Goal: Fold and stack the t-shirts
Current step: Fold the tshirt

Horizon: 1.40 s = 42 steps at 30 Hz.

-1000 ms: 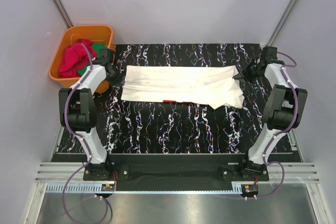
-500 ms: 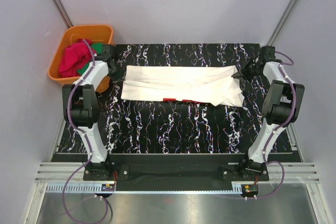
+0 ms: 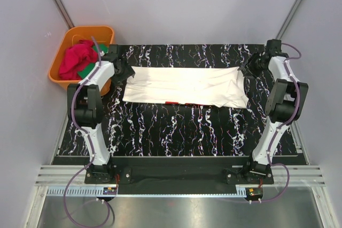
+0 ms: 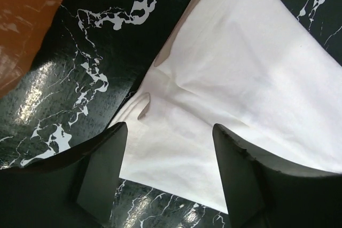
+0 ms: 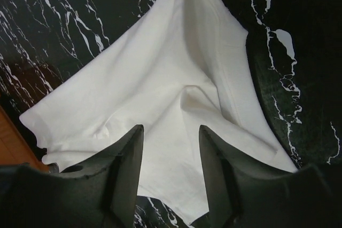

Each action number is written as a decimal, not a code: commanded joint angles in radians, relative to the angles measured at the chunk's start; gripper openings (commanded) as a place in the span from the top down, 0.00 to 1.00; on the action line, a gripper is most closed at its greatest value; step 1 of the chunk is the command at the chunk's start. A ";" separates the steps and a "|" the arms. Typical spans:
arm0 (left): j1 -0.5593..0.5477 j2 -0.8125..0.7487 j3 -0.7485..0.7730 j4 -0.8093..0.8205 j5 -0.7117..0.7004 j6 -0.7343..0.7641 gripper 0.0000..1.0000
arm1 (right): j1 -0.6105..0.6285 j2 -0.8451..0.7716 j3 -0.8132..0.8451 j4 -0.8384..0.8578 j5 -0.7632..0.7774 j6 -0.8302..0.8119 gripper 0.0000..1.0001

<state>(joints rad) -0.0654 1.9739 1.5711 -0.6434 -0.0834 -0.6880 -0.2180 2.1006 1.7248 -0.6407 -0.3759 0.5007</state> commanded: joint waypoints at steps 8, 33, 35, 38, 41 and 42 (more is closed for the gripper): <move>-0.062 -0.279 -0.153 0.198 0.048 0.116 0.56 | 0.327 -0.290 -0.215 0.148 -0.046 0.056 0.44; -0.186 -0.115 -0.319 0.286 0.040 0.027 0.92 | 0.640 -0.165 -0.447 0.365 0.219 0.125 0.98; -0.183 -0.097 -0.319 0.280 0.028 0.024 0.92 | 0.640 -0.149 -0.446 0.368 0.218 0.128 0.98; -0.183 -0.078 -0.319 0.261 0.022 0.022 0.92 | 0.644 -0.133 -0.445 0.377 0.221 0.136 0.97; -0.182 -0.061 -0.326 0.263 0.011 0.021 0.93 | 0.648 -0.122 -0.449 0.389 0.236 0.142 0.98; -0.182 -0.055 -0.324 0.257 0.007 0.021 0.93 | 0.648 -0.122 -0.449 0.401 0.247 0.142 0.97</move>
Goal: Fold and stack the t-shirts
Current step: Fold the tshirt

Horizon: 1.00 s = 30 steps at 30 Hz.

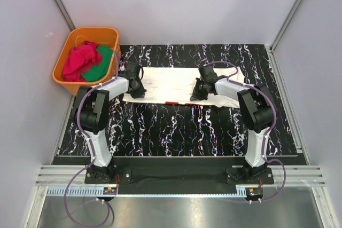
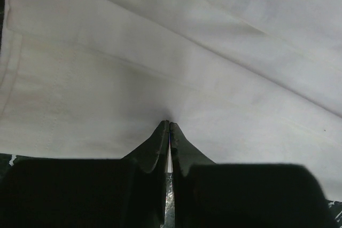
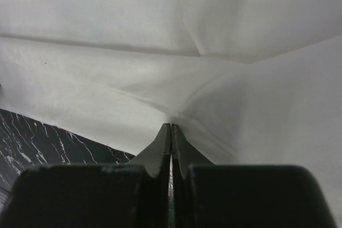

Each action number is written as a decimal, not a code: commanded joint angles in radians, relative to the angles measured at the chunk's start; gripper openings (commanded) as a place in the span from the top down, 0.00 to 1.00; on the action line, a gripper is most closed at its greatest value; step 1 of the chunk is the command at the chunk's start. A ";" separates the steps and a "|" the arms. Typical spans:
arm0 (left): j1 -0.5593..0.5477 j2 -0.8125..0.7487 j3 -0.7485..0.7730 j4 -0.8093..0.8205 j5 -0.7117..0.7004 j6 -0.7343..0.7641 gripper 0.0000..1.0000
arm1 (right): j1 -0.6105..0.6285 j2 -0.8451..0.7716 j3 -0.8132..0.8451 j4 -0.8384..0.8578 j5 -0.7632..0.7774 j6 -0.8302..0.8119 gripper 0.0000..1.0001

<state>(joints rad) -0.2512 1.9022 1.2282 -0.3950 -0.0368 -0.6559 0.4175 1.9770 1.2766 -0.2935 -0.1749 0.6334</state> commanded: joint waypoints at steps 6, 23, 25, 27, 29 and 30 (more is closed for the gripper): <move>0.006 0.054 0.024 -0.018 -0.057 -0.021 0.94 | 0.012 0.026 0.055 0.051 0.117 -0.012 0.97; 0.007 0.069 0.025 -0.031 -0.078 -0.013 0.98 | -0.002 0.166 0.312 -0.052 0.221 -0.086 0.94; 0.006 0.064 0.030 -0.036 -0.081 -0.005 0.99 | -0.003 0.189 0.332 -0.064 0.226 -0.109 0.94; 0.004 0.046 0.040 -0.044 -0.092 0.005 0.99 | -0.005 0.198 0.354 -0.075 0.232 -0.127 0.94; 0.006 0.026 0.053 -0.054 -0.100 0.015 0.98 | -0.009 0.207 0.366 -0.081 0.221 -0.132 0.92; 0.006 0.008 0.072 -0.062 -0.110 0.025 0.97 | -0.011 0.209 0.369 -0.085 0.219 -0.133 0.91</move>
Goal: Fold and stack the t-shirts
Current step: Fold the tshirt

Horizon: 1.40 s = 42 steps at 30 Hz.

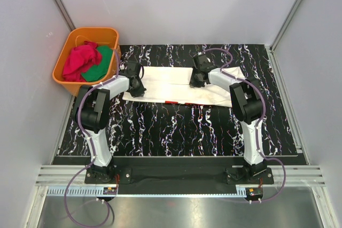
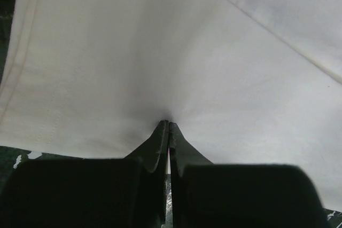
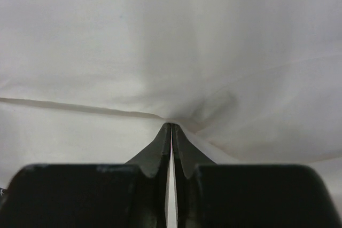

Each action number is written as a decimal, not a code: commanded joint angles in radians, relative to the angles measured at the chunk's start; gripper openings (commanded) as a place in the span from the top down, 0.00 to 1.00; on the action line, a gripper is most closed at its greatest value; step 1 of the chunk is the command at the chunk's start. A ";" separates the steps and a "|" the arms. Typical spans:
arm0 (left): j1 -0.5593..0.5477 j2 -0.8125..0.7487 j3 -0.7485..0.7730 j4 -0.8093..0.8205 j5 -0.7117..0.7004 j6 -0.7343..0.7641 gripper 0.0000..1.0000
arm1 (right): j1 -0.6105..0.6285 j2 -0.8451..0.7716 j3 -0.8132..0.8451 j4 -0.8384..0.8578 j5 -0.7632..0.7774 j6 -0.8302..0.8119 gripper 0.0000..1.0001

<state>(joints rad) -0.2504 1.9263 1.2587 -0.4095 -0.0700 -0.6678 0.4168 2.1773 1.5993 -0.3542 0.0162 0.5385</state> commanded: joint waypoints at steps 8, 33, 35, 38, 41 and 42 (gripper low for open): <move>0.005 -0.024 0.215 -0.051 -0.045 0.134 0.75 | -0.023 -0.025 0.071 -0.048 -0.048 -0.037 0.74; -0.406 0.241 0.214 0.564 0.409 -0.010 0.94 | -0.337 -0.657 -0.490 -0.083 -0.167 -0.028 0.62; -0.421 0.281 0.263 0.546 0.412 -0.048 0.97 | -0.357 -0.675 -0.499 -0.078 -0.173 -0.031 0.64; -0.429 0.329 0.297 0.554 0.409 -0.084 0.98 | -0.392 -0.686 -0.516 -0.065 -0.193 -0.034 0.64; -0.431 0.345 0.306 0.586 0.404 -0.099 0.98 | -0.411 -0.688 -0.530 -0.051 -0.206 -0.043 0.65; -0.429 0.350 0.312 0.584 0.406 -0.101 0.98 | -0.438 -0.685 -0.544 -0.046 -0.209 -0.043 0.64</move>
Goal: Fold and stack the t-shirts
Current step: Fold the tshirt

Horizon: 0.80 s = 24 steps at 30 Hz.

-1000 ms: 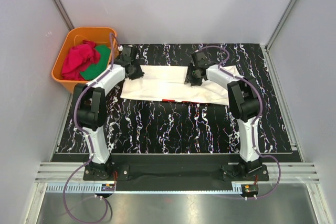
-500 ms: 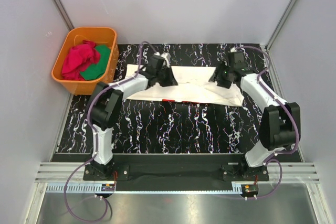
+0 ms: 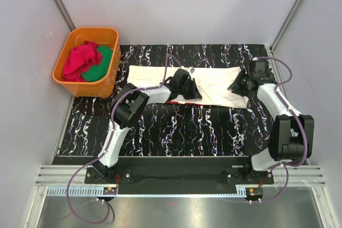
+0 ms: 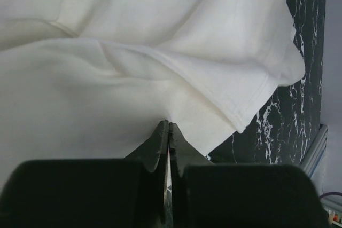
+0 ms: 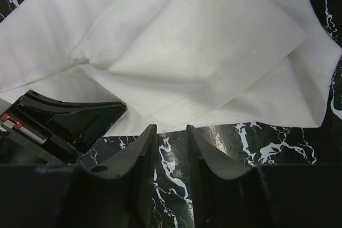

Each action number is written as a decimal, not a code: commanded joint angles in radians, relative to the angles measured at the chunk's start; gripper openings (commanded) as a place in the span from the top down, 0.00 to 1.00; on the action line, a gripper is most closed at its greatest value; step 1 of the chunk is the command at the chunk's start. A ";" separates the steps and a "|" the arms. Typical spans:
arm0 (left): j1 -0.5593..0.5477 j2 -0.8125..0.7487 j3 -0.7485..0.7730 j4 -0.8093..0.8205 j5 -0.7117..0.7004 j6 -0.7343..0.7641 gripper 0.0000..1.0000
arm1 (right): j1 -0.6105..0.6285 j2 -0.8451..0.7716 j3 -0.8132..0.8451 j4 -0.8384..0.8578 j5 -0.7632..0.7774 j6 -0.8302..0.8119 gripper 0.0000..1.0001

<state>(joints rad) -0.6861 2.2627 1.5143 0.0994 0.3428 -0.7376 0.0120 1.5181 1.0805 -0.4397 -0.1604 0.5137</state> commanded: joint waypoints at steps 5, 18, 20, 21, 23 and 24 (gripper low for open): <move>0.007 0.011 0.050 0.122 -0.014 -0.045 0.98 | -0.087 0.025 -0.053 0.087 -0.074 0.011 0.66; 0.026 0.092 0.121 0.138 -0.047 -0.095 0.99 | -0.125 0.083 -0.060 0.148 -0.163 0.068 0.67; 0.043 0.092 0.121 0.161 -0.042 -0.108 0.99 | -0.142 0.114 -0.050 0.162 -0.185 0.081 0.63; 0.049 0.092 0.126 0.160 -0.038 -0.106 0.99 | -0.148 0.128 -0.030 0.162 -0.189 0.082 0.62; 0.062 0.087 0.127 0.158 -0.015 -0.100 0.99 | -0.162 0.169 -0.005 0.162 -0.191 0.078 0.60; 0.063 0.081 0.121 0.161 0.004 -0.100 0.98 | -0.168 0.183 0.021 0.157 -0.197 0.078 0.59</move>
<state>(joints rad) -0.6479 2.3520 1.6039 0.1890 0.3344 -0.8349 -0.1360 1.6569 1.0355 -0.3130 -0.3229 0.5816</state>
